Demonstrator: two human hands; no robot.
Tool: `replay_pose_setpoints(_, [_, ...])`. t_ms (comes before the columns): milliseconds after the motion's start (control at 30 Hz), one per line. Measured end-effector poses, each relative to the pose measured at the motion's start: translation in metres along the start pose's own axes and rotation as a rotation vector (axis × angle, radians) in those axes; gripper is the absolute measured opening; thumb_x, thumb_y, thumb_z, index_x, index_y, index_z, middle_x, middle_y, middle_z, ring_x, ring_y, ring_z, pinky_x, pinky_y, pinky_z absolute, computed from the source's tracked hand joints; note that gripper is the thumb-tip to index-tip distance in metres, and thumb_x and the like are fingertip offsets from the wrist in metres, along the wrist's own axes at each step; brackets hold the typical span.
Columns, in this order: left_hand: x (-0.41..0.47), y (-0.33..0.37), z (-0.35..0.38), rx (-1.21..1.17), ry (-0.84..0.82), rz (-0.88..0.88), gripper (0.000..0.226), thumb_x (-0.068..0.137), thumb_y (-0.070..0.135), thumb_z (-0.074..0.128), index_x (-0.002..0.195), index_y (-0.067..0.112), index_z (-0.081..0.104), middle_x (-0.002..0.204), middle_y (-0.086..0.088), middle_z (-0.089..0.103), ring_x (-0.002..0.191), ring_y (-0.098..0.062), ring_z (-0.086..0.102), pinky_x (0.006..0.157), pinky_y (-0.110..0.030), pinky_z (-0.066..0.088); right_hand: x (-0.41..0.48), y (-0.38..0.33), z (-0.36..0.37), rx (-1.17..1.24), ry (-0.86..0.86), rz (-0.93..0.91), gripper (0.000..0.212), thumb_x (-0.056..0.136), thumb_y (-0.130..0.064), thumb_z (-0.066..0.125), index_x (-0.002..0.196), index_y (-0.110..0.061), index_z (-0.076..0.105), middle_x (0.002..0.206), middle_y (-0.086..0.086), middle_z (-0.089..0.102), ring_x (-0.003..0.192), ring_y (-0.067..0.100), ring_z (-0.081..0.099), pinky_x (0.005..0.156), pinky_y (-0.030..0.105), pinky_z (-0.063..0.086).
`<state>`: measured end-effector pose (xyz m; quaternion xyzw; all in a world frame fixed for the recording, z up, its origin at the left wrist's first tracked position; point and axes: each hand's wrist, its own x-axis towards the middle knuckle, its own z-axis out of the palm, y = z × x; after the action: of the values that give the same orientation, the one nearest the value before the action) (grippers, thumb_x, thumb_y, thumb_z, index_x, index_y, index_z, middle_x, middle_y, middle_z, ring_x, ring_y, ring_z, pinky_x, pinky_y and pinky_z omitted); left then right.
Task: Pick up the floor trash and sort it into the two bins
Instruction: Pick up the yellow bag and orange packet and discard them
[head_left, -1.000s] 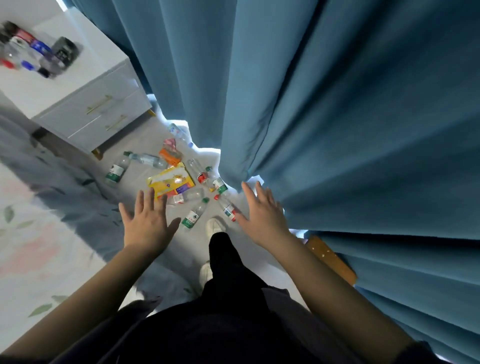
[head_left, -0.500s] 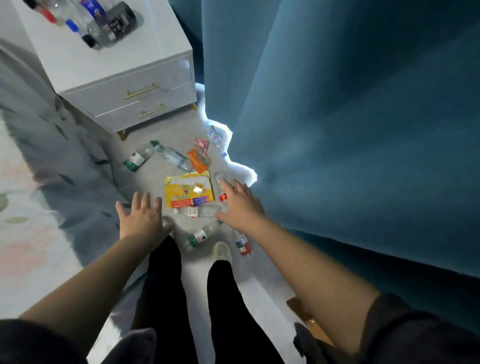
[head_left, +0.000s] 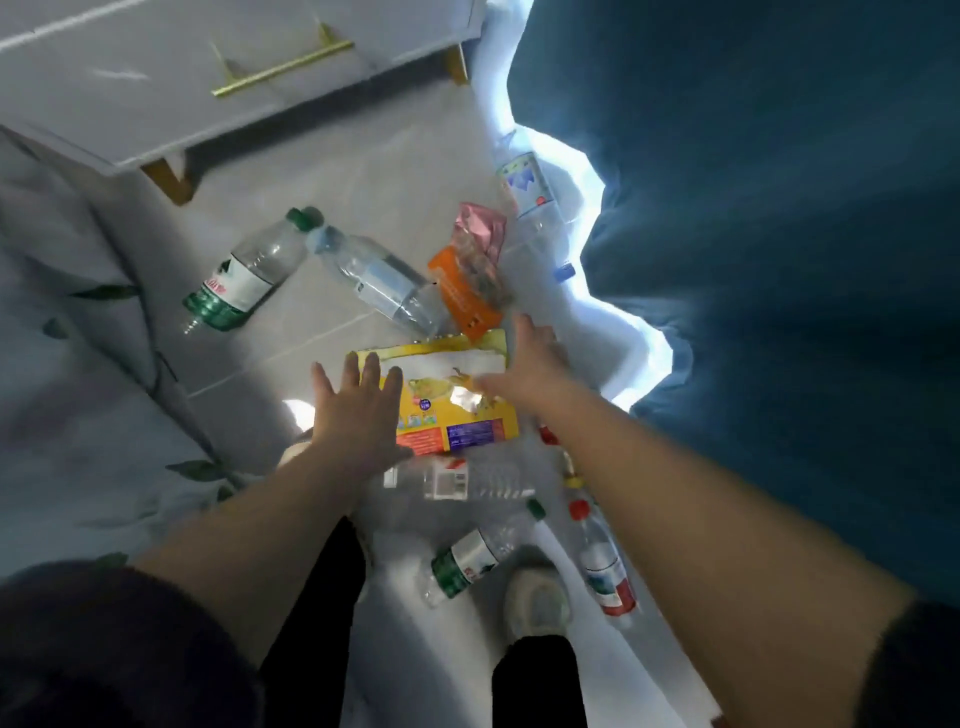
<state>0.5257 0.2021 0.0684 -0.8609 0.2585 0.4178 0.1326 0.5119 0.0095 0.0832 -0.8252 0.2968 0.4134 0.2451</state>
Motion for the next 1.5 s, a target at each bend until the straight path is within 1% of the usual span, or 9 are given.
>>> replay_pose_setpoints(167, [0.086,-0.015,0.066,-0.018,0.057,-0.011,0.112,0.066,0.066,0.068,0.148,0.017,0.01,0.155,-0.015,0.011,0.145,-0.034,0.007,0.11,-0.061,0.013,0.106,-0.006,0.044,0.184,0.135,-0.009,0.113,0.062,-0.051,0.081,0.149,-0.035,0.011,0.144,0.008,0.036,0.131,0.034,0.039,0.105,0.055,0.037])
replay_pose_setpoints(367, [0.122,-0.014,0.096,0.017,0.324,-0.044,0.094,0.065,0.055,0.071,0.138,0.014,0.03,0.133,-0.014,0.037,0.122,-0.034,0.039,0.103,-0.055,0.031,0.162,-0.023,0.056,0.258,0.306,0.094,0.104,0.07,-0.068,0.066,0.149,-0.031,0.009,0.149,0.013,0.03,0.138,0.035,0.028,0.11,0.056,0.025])
replay_pose_setpoints(533, [0.135,-0.011,0.09,0.01,0.317,-0.052,0.079,0.069,0.06,0.07,0.124,0.016,0.033,0.122,-0.008,0.044,0.113,-0.028,0.042,0.09,-0.041,0.033,0.172,-0.027,0.056,0.201,0.382,0.181,0.086,0.077,-0.049,0.071,0.143,-0.022,0.024,0.143,0.013,0.039,0.133,0.033,0.035,0.106,0.052,0.03])
replay_pose_setpoints(633, [0.133,-0.009,0.085,0.008,0.275,-0.007,0.05,0.083,0.052,0.061,0.119,0.02,0.046,0.122,-0.001,0.051,0.116,-0.023,0.045,0.089,-0.037,0.031,0.174,-0.023,0.061,0.238,0.343,0.2,0.065,0.082,-0.042,0.068,0.135,-0.019,0.038,0.132,0.008,0.053,0.124,0.031,0.049,0.103,0.049,0.036])
replay_pose_setpoints(733, [0.121,-0.009,0.077,-0.082,0.219,0.029,0.025,0.09,0.038,0.057,0.11,0.023,0.055,0.113,0.002,0.059,0.106,-0.02,0.055,0.085,-0.033,0.034,0.164,-0.018,0.056,0.322,0.357,0.128,0.039,0.088,-0.042,0.062,0.12,-0.021,0.057,0.115,0.005,0.064,0.108,0.026,0.061,0.086,0.035,0.046])
replay_pose_setpoints(933, [0.08,-0.026,0.045,-0.21,0.103,0.113,0.027,0.092,0.032,0.057,0.118,0.025,0.053,0.103,-0.003,0.065,0.094,-0.025,0.062,0.066,-0.029,0.036,0.121,-0.005,0.018,0.469,0.336,0.046,0.023,0.094,-0.031,0.058,0.112,-0.017,0.062,0.093,-0.002,0.06,0.074,0.01,0.056,0.054,0.017,0.037])
replay_pose_setpoints(1100, [0.054,-0.059,0.018,-0.166,0.14,0.155,0.032,0.094,0.034,0.052,0.126,0.032,0.049,0.105,-0.003,0.066,0.095,-0.025,0.063,0.067,-0.03,0.039,0.102,0.012,-0.012,0.62,0.416,0.158,0.024,0.09,-0.023,0.059,0.11,-0.012,0.064,0.102,0.007,0.069,0.091,0.025,0.066,0.08,0.035,0.054])
replay_pose_setpoints(1333, [0.044,-0.143,0.008,-0.342,0.202,-0.08,0.029,0.089,0.037,0.061,0.114,0.025,0.06,0.104,-0.015,0.067,0.093,-0.037,0.062,0.064,-0.033,0.04,0.138,-0.027,0.0,0.827,0.352,0.208,0.033,0.088,-0.027,0.062,0.117,-0.012,0.061,0.114,0.007,0.067,0.102,0.023,0.063,0.095,0.036,0.049])
replay_pose_setpoints(1500, [0.059,-0.164,0.02,-0.329,0.236,-0.036,0.032,0.085,0.032,0.067,0.115,0.021,0.064,0.097,-0.016,0.069,0.088,-0.039,0.064,0.066,-0.036,0.045,0.195,-0.056,0.026,0.653,0.516,0.202,0.056,0.087,-0.043,0.06,0.139,-0.025,0.047,0.129,0.007,0.059,0.121,0.023,0.053,0.101,0.03,0.04])
